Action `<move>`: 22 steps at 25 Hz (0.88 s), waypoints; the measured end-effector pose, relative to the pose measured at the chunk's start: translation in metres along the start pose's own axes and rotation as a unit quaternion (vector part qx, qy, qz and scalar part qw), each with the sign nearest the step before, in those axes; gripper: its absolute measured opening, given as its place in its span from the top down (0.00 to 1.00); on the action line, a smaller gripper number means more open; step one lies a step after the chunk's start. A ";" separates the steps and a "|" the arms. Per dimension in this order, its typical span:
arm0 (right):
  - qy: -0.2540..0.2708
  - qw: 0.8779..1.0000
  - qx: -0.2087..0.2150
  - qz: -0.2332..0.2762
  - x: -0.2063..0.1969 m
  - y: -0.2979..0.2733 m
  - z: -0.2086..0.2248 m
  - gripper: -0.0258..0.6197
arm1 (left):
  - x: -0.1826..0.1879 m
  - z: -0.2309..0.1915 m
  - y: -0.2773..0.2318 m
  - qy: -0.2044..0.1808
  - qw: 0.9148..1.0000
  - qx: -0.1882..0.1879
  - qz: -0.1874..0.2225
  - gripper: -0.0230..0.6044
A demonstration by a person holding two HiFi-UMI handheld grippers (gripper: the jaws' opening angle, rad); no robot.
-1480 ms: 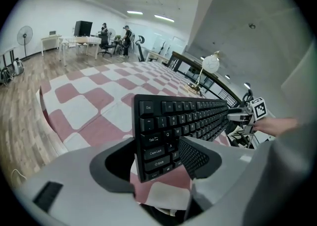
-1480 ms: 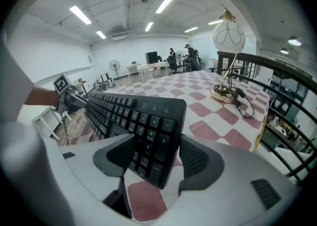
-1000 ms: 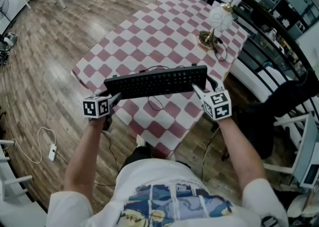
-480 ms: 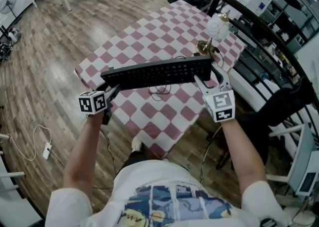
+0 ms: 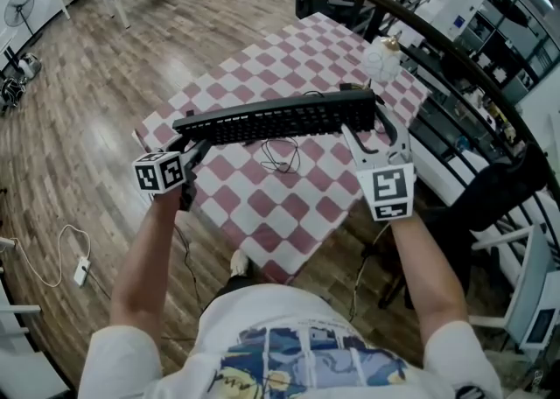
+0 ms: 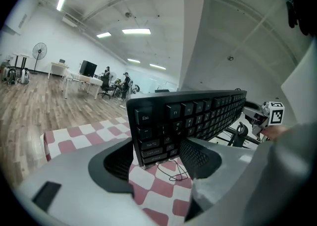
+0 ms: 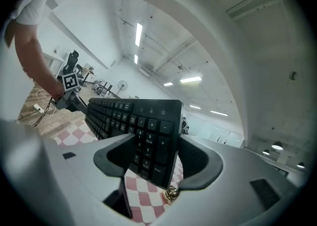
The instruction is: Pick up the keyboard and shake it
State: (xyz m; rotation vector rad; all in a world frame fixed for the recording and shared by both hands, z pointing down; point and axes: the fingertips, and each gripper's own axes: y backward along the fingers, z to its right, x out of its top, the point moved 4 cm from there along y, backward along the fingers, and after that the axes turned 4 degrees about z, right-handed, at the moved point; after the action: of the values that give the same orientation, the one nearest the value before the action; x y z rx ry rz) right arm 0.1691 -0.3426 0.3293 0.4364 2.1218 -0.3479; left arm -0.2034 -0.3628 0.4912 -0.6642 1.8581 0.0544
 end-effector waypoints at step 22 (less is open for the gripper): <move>0.090 0.990 -0.080 0.074 0.075 0.022 0.012 0.56 | 0.060 0.009 -0.037 0.007 0.997 -0.050 0.064 0.52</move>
State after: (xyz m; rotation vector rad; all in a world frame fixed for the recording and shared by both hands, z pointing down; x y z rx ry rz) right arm 0.1483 -0.3141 0.2588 0.5439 2.2560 -0.0549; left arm -0.1929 -0.4158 0.4452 -0.6150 1.9193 0.2278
